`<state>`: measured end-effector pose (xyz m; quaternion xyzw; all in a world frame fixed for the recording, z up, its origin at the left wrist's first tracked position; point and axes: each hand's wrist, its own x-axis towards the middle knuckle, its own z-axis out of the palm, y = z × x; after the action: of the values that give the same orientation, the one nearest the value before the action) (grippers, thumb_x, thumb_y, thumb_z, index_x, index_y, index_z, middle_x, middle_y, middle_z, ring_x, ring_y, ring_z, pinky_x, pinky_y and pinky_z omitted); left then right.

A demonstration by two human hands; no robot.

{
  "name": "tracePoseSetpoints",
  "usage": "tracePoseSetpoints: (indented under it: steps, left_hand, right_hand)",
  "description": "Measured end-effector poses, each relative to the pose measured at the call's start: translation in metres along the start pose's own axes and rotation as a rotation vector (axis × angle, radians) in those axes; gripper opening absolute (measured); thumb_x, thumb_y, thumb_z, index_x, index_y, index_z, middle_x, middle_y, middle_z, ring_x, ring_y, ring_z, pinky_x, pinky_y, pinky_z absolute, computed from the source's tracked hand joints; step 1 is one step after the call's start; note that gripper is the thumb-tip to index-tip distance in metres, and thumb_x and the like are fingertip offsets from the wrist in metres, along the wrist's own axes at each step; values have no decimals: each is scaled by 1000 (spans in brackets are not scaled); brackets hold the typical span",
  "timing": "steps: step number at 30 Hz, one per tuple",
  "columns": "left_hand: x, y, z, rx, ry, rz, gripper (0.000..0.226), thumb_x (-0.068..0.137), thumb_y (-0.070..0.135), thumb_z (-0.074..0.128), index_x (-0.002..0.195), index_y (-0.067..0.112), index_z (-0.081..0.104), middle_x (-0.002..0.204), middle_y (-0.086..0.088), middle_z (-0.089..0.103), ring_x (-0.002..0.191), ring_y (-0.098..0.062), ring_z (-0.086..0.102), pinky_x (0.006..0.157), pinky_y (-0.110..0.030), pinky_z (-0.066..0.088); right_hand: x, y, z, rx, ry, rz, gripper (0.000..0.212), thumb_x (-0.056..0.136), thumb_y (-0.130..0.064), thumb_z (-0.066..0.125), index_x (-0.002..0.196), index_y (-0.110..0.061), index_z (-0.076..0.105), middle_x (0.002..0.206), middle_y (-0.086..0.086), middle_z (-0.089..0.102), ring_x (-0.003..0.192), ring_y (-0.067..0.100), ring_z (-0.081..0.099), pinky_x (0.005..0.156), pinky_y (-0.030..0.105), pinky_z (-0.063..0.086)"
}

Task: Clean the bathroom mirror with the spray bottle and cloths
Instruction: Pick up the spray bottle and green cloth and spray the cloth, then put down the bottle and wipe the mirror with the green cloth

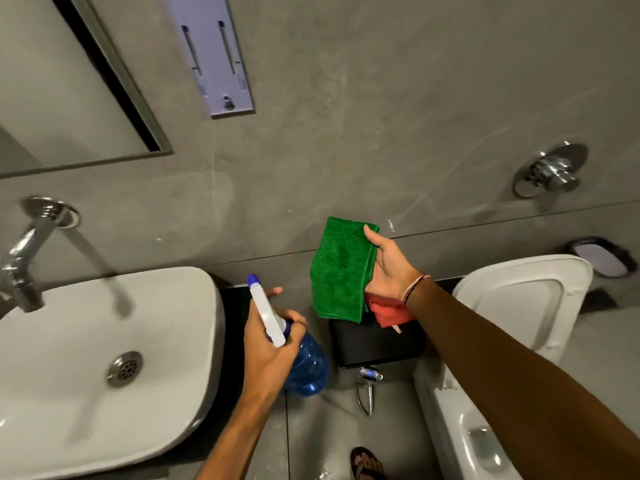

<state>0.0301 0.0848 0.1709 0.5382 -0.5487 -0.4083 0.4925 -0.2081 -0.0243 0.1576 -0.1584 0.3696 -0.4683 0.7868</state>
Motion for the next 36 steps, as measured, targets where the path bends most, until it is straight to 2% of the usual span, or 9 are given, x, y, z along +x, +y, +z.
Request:
tracePoseSetpoints:
  steps: [6, 10, 13, 16, 19, 22, 28, 33, 36]
  left_hand:
    - [34, -40, 59, -43, -77, 0, 50, 84, -14, 69, 120, 16, 52, 77, 17, 71, 74, 1, 69, 82, -11, 53]
    - [59, -71, 101, -79, -107, -19, 48, 89, -1, 73, 110, 33, 46, 79, -11, 69, 81, -20, 68, 84, -15, 52]
    - [75, -96, 124, -76, -145, -13, 48, 90, 1, 74, 111, 34, 44, 88, -28, 67, 85, -32, 68, 85, -15, 52]
    - [93, -120, 146, -36, -160, -16, 46, 89, 6, 77, 111, 34, 48, 86, -19, 69, 84, -26, 69, 83, -13, 52]
    - [113, -146, 164, 69, -174, -9, 38, 85, 16, 82, 112, 10, 57, 76, 13, 69, 75, 0, 67, 78, -5, 47]
    - [125, -164, 173, 154, -184, -5, 40, 84, 21, 84, 106, -2, 59, 73, 28, 67, 66, 5, 63, 67, -4, 45]
    - [130, -173, 175, 168, -210, 37, 42, 82, 23, 85, 107, 2, 59, 83, -9, 67, 74, -15, 64, 71, -15, 53]
    - [125, -163, 165, 202, -267, -26, 61, 71, 28, 94, 117, 26, 54, 85, 8, 61, 76, 5, 61, 70, -7, 50]
    - [129, -154, 152, 250, -346, -101, 80, 66, 15, 96, 132, 15, 51, 100, -1, 67, 89, -10, 65, 84, -25, 56]
  right_hand:
    - [-21, -12, -58, 71, 113, -68, 63, 105, -55, 39, 116, -9, 80, 127, 19, 73, 112, 36, 74, 85, 48, 63]
    - [-35, -19, -98, 117, 227, -112, 62, 102, -53, 48, 142, -9, 62, 140, 20, 65, 124, 37, 66, 102, 52, 51]
    - [-45, -22, -124, 148, 283, -133, 61, 102, -54, 48, 142, -10, 61, 140, 18, 65, 126, 37, 65, 102, 52, 50]
    - [-54, -27, -145, 163, 309, -141, 60, 103, -54, 45, 141, -11, 62, 139, 18, 67, 123, 36, 67, 98, 52, 51]
    - [-57, -30, -161, 156, 322, -132, 59, 103, -55, 44, 139, -12, 64, 138, 17, 68, 119, 35, 71, 93, 48, 53]
    - [-57, -31, -172, 150, 320, -120, 59, 103, -55, 44, 142, -15, 61, 139, 15, 67, 119, 34, 70, 92, 47, 55]
    - [-56, -27, -173, 185, 303, -111, 58, 103, -56, 43, 141, -16, 62, 136, 14, 69, 114, 34, 73, 84, 46, 62]
    - [-53, -21, -161, 200, 304, -109, 58, 104, -55, 43, 141, -15, 62, 136, 16, 69, 115, 35, 72, 87, 47, 60]
    - [-53, -23, -148, 195, 291, -122, 58, 103, -55, 45, 142, -15, 62, 140, 17, 66, 123, 36, 67, 92, 49, 57]
